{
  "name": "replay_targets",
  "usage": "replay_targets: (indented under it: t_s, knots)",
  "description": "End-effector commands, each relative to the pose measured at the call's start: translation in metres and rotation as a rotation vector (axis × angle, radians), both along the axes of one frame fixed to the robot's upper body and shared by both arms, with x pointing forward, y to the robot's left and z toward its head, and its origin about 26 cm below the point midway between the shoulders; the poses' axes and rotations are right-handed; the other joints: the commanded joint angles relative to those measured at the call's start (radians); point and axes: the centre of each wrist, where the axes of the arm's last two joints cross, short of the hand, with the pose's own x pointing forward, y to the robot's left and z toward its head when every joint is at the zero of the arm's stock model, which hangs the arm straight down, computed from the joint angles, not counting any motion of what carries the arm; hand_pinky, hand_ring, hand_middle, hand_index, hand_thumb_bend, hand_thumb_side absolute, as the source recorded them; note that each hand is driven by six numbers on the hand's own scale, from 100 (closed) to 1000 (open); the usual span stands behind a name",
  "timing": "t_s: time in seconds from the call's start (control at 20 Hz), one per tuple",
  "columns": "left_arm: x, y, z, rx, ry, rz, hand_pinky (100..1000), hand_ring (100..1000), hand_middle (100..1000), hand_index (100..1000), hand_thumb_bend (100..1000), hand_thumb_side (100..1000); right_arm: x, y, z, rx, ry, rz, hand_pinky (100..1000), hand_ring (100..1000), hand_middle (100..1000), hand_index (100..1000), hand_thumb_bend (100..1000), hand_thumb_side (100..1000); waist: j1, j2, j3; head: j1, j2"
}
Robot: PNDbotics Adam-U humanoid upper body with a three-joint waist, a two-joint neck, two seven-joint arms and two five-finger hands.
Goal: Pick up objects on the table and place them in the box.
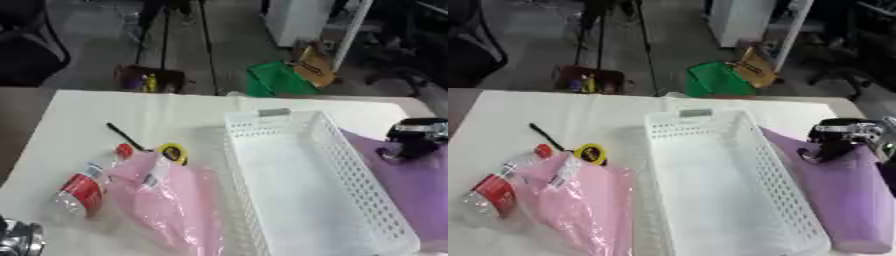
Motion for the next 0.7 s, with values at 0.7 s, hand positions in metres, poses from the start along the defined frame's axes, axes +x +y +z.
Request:
replay_targets:
  t_s: [0.7]
  knots:
    - [-0.002, 0.002, 0.006, 0.029, -0.019, -0.002, 681, 654, 741, 753, 100, 971, -0.019, -0.031, 0.044, -0.113, 0.137, 0.322, 100, 100, 100, 421, 100, 486, -0.005, -0.027, -0.019, 0.005, 0.009]
